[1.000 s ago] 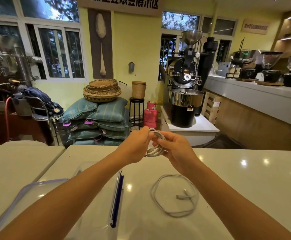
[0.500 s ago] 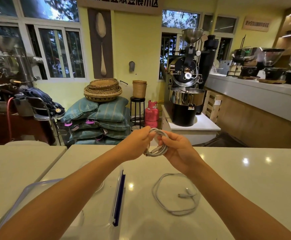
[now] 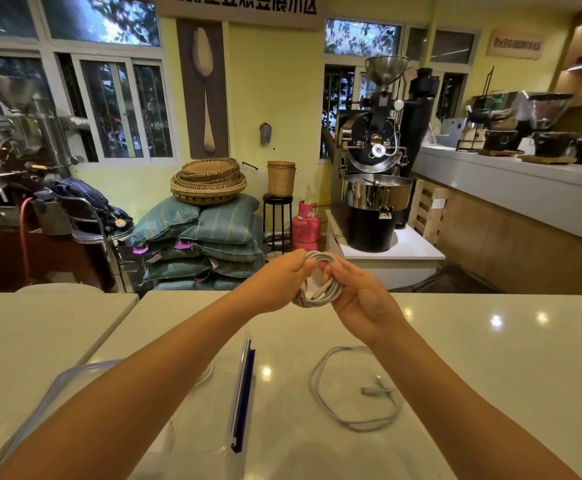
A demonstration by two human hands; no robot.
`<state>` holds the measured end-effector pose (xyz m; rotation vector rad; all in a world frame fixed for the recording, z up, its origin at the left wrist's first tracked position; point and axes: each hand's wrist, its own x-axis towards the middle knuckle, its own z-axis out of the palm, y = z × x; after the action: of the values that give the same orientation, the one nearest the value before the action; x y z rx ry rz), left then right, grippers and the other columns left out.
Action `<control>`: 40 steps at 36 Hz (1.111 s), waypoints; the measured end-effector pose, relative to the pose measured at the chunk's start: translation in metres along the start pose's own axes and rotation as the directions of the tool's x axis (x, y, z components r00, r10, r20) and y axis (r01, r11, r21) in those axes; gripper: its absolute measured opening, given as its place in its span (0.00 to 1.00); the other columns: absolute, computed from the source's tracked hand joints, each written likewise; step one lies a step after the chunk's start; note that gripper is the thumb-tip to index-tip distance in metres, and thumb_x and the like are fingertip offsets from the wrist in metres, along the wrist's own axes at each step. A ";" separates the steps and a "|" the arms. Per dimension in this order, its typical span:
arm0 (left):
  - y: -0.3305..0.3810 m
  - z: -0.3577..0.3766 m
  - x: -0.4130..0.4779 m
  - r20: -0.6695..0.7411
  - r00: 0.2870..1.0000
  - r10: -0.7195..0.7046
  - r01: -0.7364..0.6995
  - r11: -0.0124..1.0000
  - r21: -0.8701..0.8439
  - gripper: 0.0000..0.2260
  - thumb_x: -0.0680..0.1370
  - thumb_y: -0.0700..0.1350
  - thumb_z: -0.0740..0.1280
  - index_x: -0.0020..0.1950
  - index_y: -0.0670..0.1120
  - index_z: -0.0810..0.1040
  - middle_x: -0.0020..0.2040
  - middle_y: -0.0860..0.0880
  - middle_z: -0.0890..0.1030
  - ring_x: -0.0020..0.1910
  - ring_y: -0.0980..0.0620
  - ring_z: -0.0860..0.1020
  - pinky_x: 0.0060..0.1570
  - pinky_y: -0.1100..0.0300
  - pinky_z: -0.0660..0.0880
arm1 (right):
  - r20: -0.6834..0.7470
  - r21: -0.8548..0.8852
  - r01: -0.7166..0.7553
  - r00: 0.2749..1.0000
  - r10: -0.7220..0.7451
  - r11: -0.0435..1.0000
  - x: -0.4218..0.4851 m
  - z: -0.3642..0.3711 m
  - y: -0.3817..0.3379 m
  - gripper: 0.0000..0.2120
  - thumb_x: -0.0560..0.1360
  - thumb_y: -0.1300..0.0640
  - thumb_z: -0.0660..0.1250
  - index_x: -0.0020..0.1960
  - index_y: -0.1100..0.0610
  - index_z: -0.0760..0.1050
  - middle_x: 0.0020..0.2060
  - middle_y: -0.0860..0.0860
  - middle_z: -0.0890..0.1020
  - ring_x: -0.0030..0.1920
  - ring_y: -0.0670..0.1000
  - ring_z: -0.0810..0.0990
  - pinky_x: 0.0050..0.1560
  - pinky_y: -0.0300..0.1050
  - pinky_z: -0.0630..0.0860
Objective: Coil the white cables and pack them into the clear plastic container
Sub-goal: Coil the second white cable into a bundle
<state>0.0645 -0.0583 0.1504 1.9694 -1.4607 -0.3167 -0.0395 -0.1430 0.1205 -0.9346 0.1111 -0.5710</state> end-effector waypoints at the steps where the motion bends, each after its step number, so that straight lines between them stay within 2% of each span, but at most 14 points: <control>1: 0.000 0.000 0.000 -0.005 1.000 -0.005 0.005 1.000 0.011 0.14 0.81 0.46 0.50 0.36 0.50 0.64 0.35 0.52 0.67 0.33 0.57 0.65 0.35 0.64 0.64 | 0.006 -0.001 0.000 1.000 0.000 1.000 0.000 0.000 0.000 0.12 0.76 0.67 0.56 0.46 0.61 0.78 0.30 0.51 0.84 0.29 0.43 0.80 0.34 0.33 0.78; 5: -0.003 -0.002 -0.002 -0.025 1.000 -0.004 0.007 0.991 0.132 0.09 0.82 0.45 0.50 0.45 0.43 0.64 0.34 0.51 0.67 0.33 0.53 0.66 0.33 0.61 0.64 | 0.033 -0.125 -0.021 0.999 0.025 0.992 -0.001 -0.002 -0.002 0.13 0.74 0.70 0.57 0.49 0.58 0.77 0.33 0.49 0.85 0.34 0.44 0.83 0.37 0.35 0.80; 12: -0.007 0.001 -0.002 -0.044 0.999 0.021 -0.006 0.949 0.314 0.06 0.81 0.42 0.53 0.44 0.46 0.59 0.33 0.51 0.64 0.30 0.55 0.62 0.28 0.63 0.60 | -0.019 -0.373 -0.067 0.998 0.064 0.925 0.002 -0.005 -0.006 0.14 0.73 0.70 0.62 0.52 0.55 0.76 0.44 0.52 0.83 0.39 0.51 0.84 0.43 0.44 0.82; 16: -0.006 0.004 -0.003 -0.046 0.998 0.033 -0.016 0.940 0.341 0.06 0.81 0.42 0.52 0.45 0.45 0.59 0.32 0.52 0.63 0.29 0.56 0.61 0.27 0.62 0.59 | -0.048 -0.505 -0.023 0.999 -0.002 0.863 0.001 -0.003 -0.007 0.12 0.73 0.71 0.62 0.52 0.58 0.75 0.43 0.51 0.82 0.38 0.50 0.83 0.42 0.42 0.81; 18: -0.007 0.005 -0.003 -0.049 0.998 0.031 -0.013 0.943 0.333 0.05 0.81 0.42 0.51 0.45 0.45 0.59 0.32 0.52 0.64 0.29 0.55 0.62 0.27 0.63 0.60 | -0.076 -0.571 0.001 0.996 -0.054 0.821 0.001 0.000 -0.005 0.12 0.72 0.71 0.63 0.52 0.59 0.75 0.41 0.51 0.82 0.38 0.49 0.81 0.39 0.38 0.80; 20: -0.009 0.008 -0.002 -0.055 0.998 0.037 -0.016 0.942 0.335 0.05 0.80 0.41 0.53 0.45 0.45 0.59 0.32 0.52 0.64 0.30 0.52 0.64 0.28 0.63 0.60 | -0.109 -0.605 0.015 0.989 -0.101 0.796 0.002 0.001 -0.002 0.13 0.72 0.71 0.63 0.54 0.61 0.74 0.42 0.53 0.81 0.39 0.49 0.81 0.39 0.38 0.78; 24: -0.015 0.011 0.001 -0.069 0.997 0.028 -0.008 0.963 0.268 0.05 0.81 0.42 0.53 0.45 0.45 0.60 0.32 0.51 0.65 0.29 0.54 0.64 0.29 0.61 0.62 | -0.162 -0.553 0.026 0.977 -0.138 0.833 0.003 0.002 0.001 0.13 0.73 0.72 0.61 0.55 0.63 0.75 0.42 0.54 0.81 0.40 0.51 0.80 0.42 0.40 0.78; 29: -0.019 0.009 0.002 -0.068 0.998 0.001 0.012 0.983 0.181 0.08 0.81 0.46 0.49 0.45 0.44 0.62 0.33 0.50 0.66 0.29 0.54 0.64 0.29 0.62 0.61 | -0.115 -0.524 -0.008 0.991 -0.061 0.852 0.002 0.003 0.000 0.10 0.74 0.69 0.62 0.52 0.61 0.76 0.37 0.52 0.81 0.34 0.47 0.81 0.37 0.36 0.79; 32: -0.019 0.006 0.003 -0.053 0.999 0.003 0.003 0.993 0.120 0.11 0.81 0.46 0.49 0.40 0.46 0.63 0.32 0.51 0.67 0.30 0.55 0.64 0.29 0.63 0.61 | -0.077 -0.548 -0.049 0.997 0.008 0.835 0.001 0.004 -0.003 0.08 0.75 0.67 0.61 0.46 0.58 0.77 0.35 0.52 0.79 0.33 0.47 0.79 0.42 0.40 0.78; 36: -0.022 0.001 0.002 -0.041 0.999 0.010 -0.007 0.998 0.056 0.15 0.81 0.46 0.50 0.34 0.52 0.61 0.32 0.52 0.66 0.30 0.56 0.64 0.30 0.65 0.61 | -0.058 -0.578 -0.080 0.997 0.057 0.812 0.004 0.005 -0.004 0.07 0.76 0.64 0.60 0.48 0.53 0.72 0.35 0.53 0.80 0.38 0.50 0.80 0.48 0.46 0.77; 40: -0.027 -0.002 0.000 -0.045 0.999 0.005 -0.004 1.000 0.021 0.16 0.81 0.46 0.52 0.33 0.53 0.63 0.32 0.52 0.67 0.30 0.57 0.64 0.31 0.66 0.62 | -0.047 -0.578 -0.101 0.995 0.090 0.810 0.006 0.004 0.001 0.05 0.77 0.64 0.59 0.47 0.55 0.71 0.35 0.53 0.80 0.35 0.48 0.80 0.44 0.42 0.78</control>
<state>0.0858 -0.0536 0.1351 1.9773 -1.4450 -0.2548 -0.0333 -0.1427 0.1231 -1.5138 0.3638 -0.4542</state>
